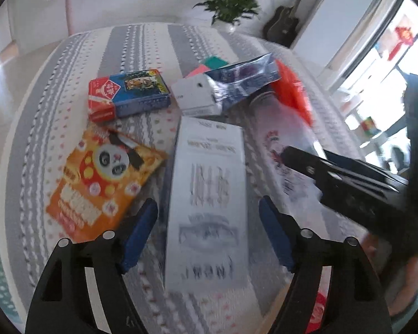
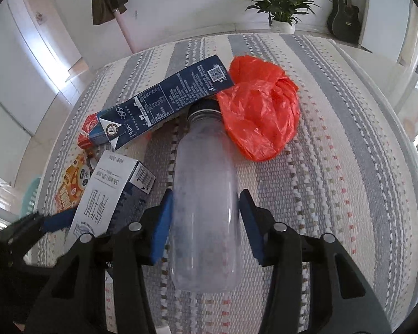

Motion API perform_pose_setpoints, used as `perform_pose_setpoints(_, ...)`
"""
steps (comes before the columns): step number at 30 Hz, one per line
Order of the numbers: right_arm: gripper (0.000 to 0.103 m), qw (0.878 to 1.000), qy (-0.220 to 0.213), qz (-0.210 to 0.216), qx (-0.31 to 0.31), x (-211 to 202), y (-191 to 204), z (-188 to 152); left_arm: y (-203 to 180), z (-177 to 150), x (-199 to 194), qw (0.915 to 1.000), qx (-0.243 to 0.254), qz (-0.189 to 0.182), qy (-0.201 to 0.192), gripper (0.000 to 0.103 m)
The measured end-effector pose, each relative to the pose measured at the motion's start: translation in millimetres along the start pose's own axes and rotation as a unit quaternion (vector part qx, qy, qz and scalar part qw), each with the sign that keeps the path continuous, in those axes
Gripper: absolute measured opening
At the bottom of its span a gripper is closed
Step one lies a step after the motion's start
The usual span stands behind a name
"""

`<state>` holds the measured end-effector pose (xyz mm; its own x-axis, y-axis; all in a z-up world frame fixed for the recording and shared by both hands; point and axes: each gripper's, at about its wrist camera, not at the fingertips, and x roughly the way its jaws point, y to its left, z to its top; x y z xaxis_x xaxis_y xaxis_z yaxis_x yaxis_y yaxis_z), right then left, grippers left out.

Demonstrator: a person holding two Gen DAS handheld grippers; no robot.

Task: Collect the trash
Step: 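Grasp the white milk carton with the left tool while the right grasps the clear bottle, then carry carton and bottle over the teal basket and release both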

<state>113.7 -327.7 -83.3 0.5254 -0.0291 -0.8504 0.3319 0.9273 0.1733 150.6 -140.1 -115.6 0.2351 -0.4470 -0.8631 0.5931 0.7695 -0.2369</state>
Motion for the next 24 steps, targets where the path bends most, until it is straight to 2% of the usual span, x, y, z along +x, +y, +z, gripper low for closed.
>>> perform_pose_setpoints(2,0.045,1.0,0.0,-0.003,-0.005,1,2,3,-6,0,6,0.9999,0.004,0.01,0.011,0.063)
perform_pose_setpoints(6,0.045,1.0,0.006,0.0,-0.004,2,2,3,-5,1,10,0.9998,0.0,0.015,0.012,0.063)
perform_pose_setpoints(11,0.044,1.0,0.023,-0.012,-0.005,8,5,4,3,-11,-5,0.9999,-0.012,0.011,-0.002,0.062)
perform_pose_setpoints(15,0.044,1.0,0.011,-0.003,0.007,-1,4,1,12,-19,-34,0.9994,-0.02,0.002,-0.03,0.062)
perform_pose_setpoints(19,0.043,0.999,-0.013,0.028,0.032,-29,6,-2,23,-24,-74,0.9975,-0.026,0.001,-0.066,0.062)
perform_pose_setpoints(24,0.043,0.997,-0.034,0.065,0.032,-62,28,-8,45,-28,-124,0.9928,-0.042,0.005,-0.112,0.062)
